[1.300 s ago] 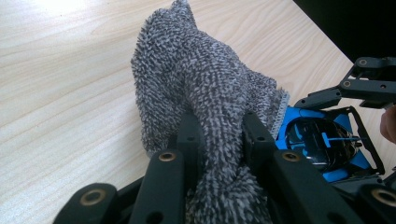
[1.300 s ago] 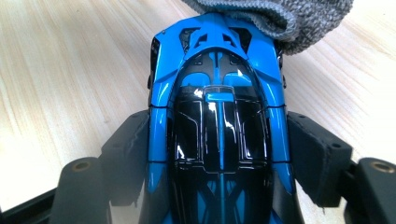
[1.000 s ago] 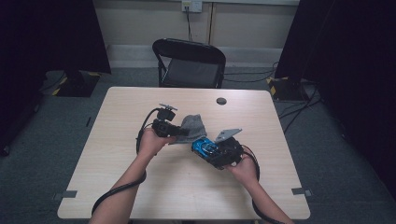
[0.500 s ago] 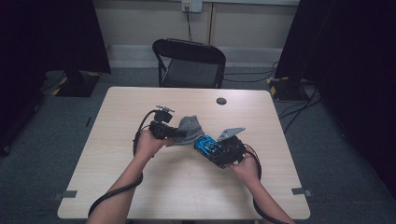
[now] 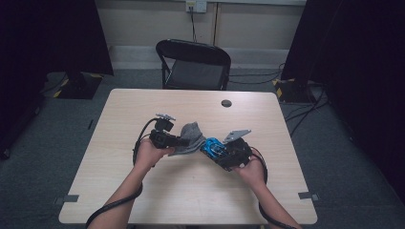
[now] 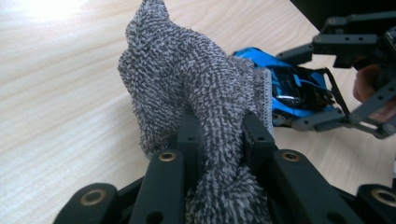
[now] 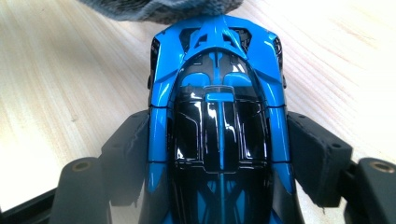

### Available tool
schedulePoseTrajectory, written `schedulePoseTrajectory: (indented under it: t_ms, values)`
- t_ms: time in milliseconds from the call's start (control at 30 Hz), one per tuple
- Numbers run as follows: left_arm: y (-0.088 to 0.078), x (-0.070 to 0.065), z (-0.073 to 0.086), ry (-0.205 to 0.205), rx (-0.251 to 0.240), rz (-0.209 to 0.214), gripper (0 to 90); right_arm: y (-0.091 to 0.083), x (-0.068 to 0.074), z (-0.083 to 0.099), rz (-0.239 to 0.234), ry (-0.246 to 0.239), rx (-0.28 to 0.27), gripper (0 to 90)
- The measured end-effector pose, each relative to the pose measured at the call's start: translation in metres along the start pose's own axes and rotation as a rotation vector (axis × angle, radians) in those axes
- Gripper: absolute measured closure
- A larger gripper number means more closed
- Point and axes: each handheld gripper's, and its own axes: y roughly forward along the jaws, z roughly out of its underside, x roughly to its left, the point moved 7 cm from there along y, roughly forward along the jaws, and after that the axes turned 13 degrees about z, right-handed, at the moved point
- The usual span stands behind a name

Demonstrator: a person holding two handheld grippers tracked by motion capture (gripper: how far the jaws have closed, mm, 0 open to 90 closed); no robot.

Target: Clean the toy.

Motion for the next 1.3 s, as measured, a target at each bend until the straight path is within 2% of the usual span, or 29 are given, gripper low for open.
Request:
schedulePoseTrajectory:
  t_ms: [200,667,900,933,1000,1167,1300]
  values:
    - [0.000,-0.003,0.006,0.000,-0.001,0.009,73.8,0.001,-0.002,0.001,0.004,0.008,0.001,28.5]
    - [0.005,-0.013,0.016,0.030,0.024,0.035,73.7,0.000,-0.009,0.003,0.021,0.021,0.006,28.4]
    - [0.001,-0.020,0.027,0.060,0.069,0.049,73.7,0.000,-0.014,0.004,0.026,0.042,0.012,28.5]
    - [0.000,-0.020,0.028,0.065,0.076,0.045,73.7,-0.001,-0.014,0.004,0.025,0.044,0.011,28.5]
    - [-0.005,-0.017,0.031,0.080,0.088,0.010,73.8,-0.001,-0.015,0.003,0.027,0.048,0.005,28.5]
    - [-0.020,0.005,0.026,0.026,0.025,-0.097,73.8,-0.005,-0.015,-0.001,0.021,0.049,-0.007,28.5]
    - [-0.015,0.009,0.018,0.019,-0.008,-0.112,73.9,-0.009,-0.013,-0.005,0.018,0.049,-0.022,28.5]
